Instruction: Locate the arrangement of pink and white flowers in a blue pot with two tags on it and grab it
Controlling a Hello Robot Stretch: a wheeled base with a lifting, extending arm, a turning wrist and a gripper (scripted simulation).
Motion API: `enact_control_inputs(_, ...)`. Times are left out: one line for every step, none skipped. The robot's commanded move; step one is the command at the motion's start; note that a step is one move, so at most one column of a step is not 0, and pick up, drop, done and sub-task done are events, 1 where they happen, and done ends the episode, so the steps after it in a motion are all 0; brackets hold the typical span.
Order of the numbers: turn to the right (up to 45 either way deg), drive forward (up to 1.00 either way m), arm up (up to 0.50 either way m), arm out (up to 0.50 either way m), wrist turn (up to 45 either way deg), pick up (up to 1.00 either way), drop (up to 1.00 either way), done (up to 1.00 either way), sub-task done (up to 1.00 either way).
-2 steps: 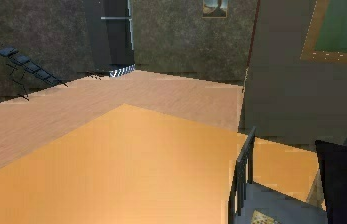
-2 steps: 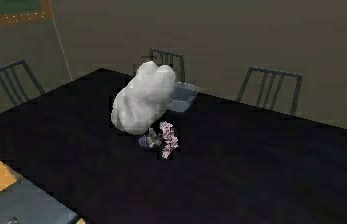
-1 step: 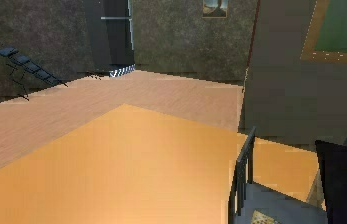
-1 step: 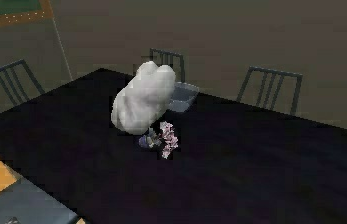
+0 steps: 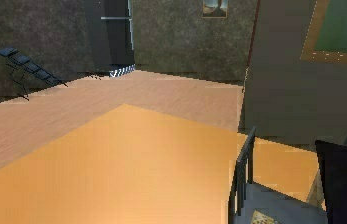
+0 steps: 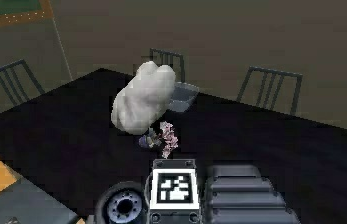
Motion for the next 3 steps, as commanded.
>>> enact_control_inputs(0.0, 0.0, 0.0, 0.32, 0.0, 0.0, 0.0, 0.0, 0.0)
enact_control_inputs(0.0, 0.0, 0.0, 0.0, 45.0, 0.0, 0.0, 0.0, 0.0)
enact_control_inputs(0.0, 0.0, 0.0, 0.0, 45.0, 0.0, 0.0, 0.0, 0.0)
